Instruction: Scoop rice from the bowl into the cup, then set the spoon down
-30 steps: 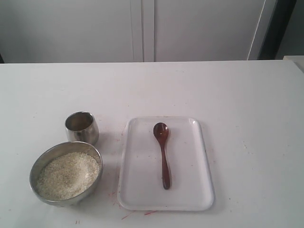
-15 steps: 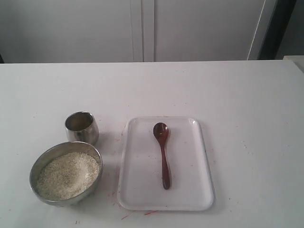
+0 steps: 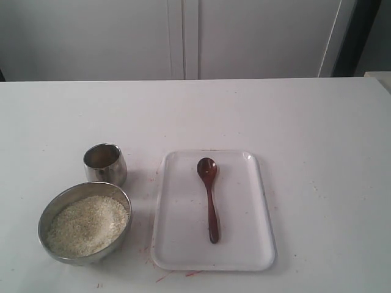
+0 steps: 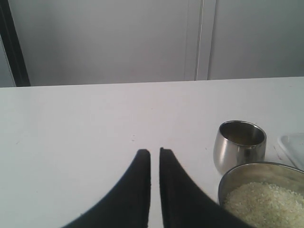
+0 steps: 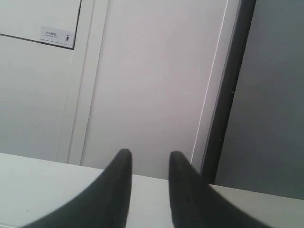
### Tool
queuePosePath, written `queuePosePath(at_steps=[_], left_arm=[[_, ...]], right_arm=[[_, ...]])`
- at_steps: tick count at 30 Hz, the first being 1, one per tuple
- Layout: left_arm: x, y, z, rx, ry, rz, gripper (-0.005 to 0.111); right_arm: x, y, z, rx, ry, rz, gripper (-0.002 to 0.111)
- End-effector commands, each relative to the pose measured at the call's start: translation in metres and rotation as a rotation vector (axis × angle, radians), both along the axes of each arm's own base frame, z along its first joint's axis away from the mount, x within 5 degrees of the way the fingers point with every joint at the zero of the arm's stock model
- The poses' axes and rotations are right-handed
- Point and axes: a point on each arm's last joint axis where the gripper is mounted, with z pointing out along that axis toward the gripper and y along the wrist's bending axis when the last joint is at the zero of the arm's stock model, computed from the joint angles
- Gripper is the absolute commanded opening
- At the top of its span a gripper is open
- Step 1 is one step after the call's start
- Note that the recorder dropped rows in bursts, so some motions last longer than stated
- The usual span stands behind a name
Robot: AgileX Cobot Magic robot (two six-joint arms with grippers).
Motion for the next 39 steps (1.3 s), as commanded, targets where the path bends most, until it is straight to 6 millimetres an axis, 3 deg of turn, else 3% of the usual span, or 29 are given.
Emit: queuePosePath(at_steps=[1,4,12,17,39], left_arm=[[-0.001,0.000,0.003,-0.007,-0.012,-0.002,0.014],[-0.001,0.000,0.003,-0.007,-0.012,-0.002,0.014],[-0.001,0.000,0.003,-0.007,-0.012,-0.002,0.014],[-0.001,0.000,0.003,-0.007,-0.012,-0.002,0.014],[-0.001,0.000,0.003,-0.007,-0.012,-0.002,0.014]], right_arm=[[0.000,-0.002,-0.004,0.115,0.012,0.003,0.022],[0.001,-0.004,-0.009,0.279,0.051,0.007,0.016],[0.001,-0.005,-0.016,0.168,0.144,-0.033,0.000],[0.001,-0.005,-0.016,0.081,0.147,-0.046,0.000],[0.002,-0.006,-0.021,0.121,0.197,-0.051,0.000]])
